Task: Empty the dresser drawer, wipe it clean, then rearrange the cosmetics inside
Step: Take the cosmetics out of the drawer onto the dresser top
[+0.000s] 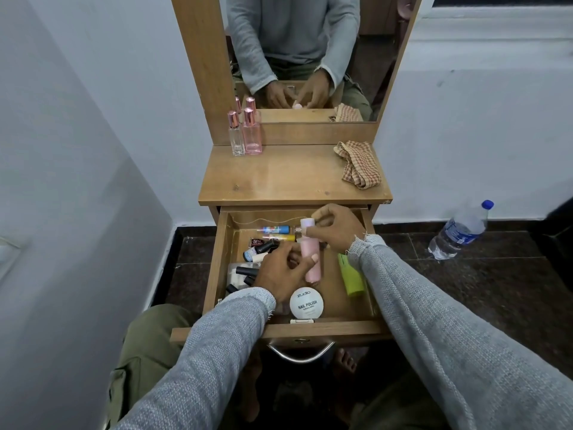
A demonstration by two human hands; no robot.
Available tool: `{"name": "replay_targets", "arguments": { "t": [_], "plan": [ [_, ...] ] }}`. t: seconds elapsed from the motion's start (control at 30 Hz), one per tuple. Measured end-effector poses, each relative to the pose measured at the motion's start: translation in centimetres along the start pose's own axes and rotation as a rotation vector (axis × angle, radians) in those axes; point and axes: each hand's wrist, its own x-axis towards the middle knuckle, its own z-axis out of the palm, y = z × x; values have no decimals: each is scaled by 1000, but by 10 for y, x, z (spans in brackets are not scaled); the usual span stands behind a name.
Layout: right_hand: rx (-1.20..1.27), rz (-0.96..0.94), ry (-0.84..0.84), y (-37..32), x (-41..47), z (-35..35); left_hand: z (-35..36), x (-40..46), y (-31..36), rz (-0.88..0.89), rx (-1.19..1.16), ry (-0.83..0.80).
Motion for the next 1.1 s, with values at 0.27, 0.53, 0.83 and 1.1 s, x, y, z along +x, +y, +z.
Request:
{"name": "replay_targets", "arguments": {
  "t": [0.27, 0.53, 0.83, 1.1],
  "plan": [
    [-572, -74, 66, 1, -5, -23, -3, 2, 0, -31, -6, 44],
    [-1198, -15, -176, 33, -13, -1, -6, 0, 1, 0, 66, 81],
    [-646, -81, -104, 26, -15, -1, -12, 0, -3, -28, 66, 98],
    [-904, 39, -248, 44, -20, -3, -13, 1, -4, -30, 47, 121]
  ]
}}
